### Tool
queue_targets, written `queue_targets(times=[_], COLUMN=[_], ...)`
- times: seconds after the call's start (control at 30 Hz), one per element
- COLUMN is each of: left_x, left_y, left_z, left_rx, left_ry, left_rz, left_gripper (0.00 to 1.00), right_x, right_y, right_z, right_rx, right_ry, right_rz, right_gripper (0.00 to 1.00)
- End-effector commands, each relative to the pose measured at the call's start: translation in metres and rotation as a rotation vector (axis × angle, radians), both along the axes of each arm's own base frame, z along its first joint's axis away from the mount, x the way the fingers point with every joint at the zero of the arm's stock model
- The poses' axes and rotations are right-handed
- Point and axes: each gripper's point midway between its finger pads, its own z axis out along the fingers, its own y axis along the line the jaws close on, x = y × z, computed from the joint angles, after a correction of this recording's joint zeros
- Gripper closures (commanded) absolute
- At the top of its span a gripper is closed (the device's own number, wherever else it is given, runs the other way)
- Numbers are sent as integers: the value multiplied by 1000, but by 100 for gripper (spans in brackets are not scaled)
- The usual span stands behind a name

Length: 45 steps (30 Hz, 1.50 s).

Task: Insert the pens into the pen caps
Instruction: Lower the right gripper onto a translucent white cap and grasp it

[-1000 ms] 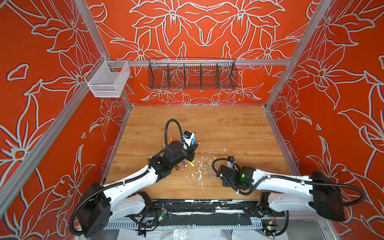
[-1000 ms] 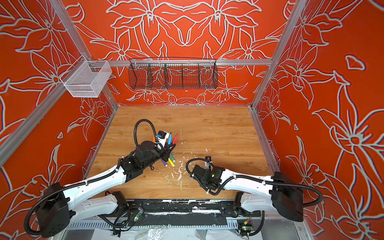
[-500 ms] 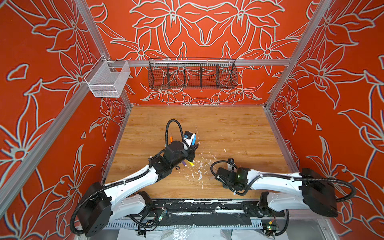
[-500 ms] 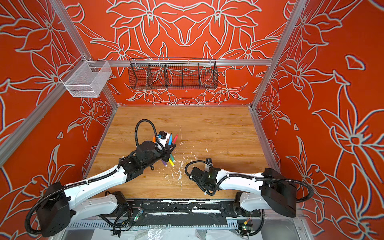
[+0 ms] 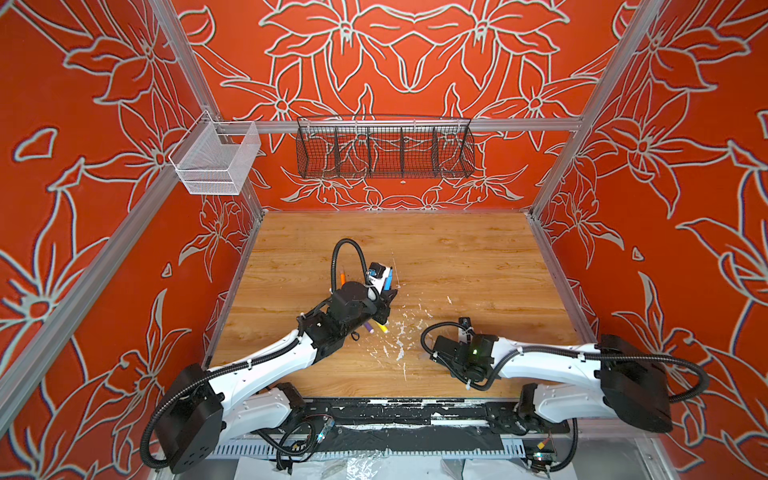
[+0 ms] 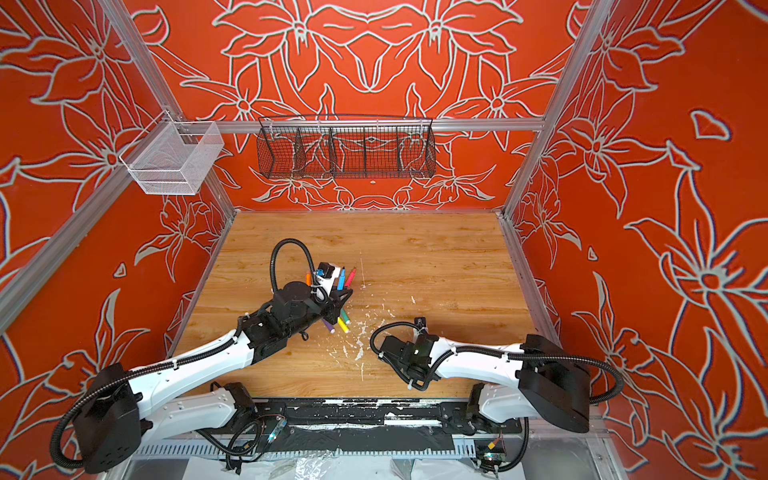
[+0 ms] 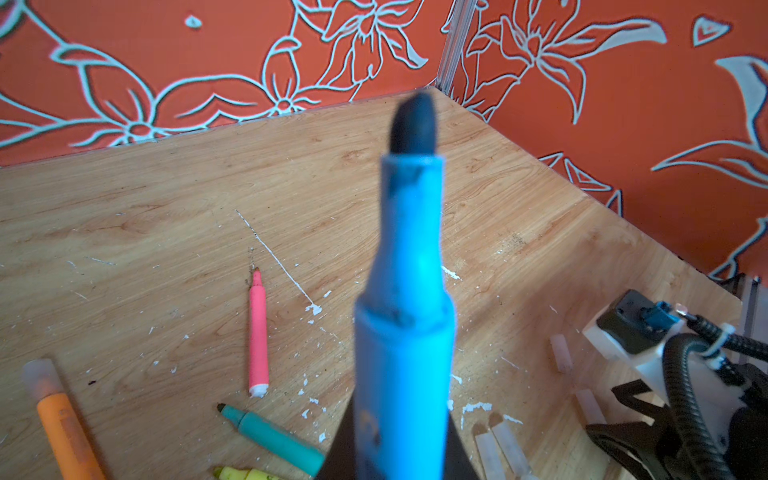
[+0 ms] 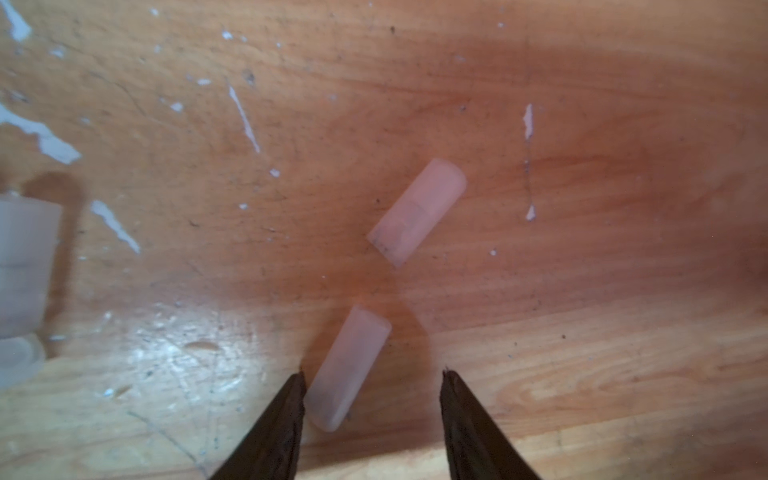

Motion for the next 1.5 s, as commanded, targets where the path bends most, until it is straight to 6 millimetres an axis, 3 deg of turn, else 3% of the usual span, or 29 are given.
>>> queue_targets(times=[0.0,0.2,0.67,0.87,1.3,1.47], left_x=[3,3,3,3,3,4], left_y=[-2,-2,-2,-3,-2,-3], left_z=[6,6,6,6,6,5], left_rx=[-14,-15,-15,-17,-14,-13], left_ry=[-6,-5,-5,-4,-6,-5], left_rz=[-4,-3,-4,-5,-3,-2], left_gripper=[100,100,100,100,100,100], right_x=[-6,-6,-7,-8,-7,-4], right_y=[-19,-12,9,6,3,-3], right_z=[3,0,-19,-24,-23,-22], right_rx=[-69,8,131,106,67,32], right_ry=[8,-4,3,14,14,-2], right_rz=[-17,-18,-18,-23,-22,-31], right_gripper=[49,52,50,61,74,68])
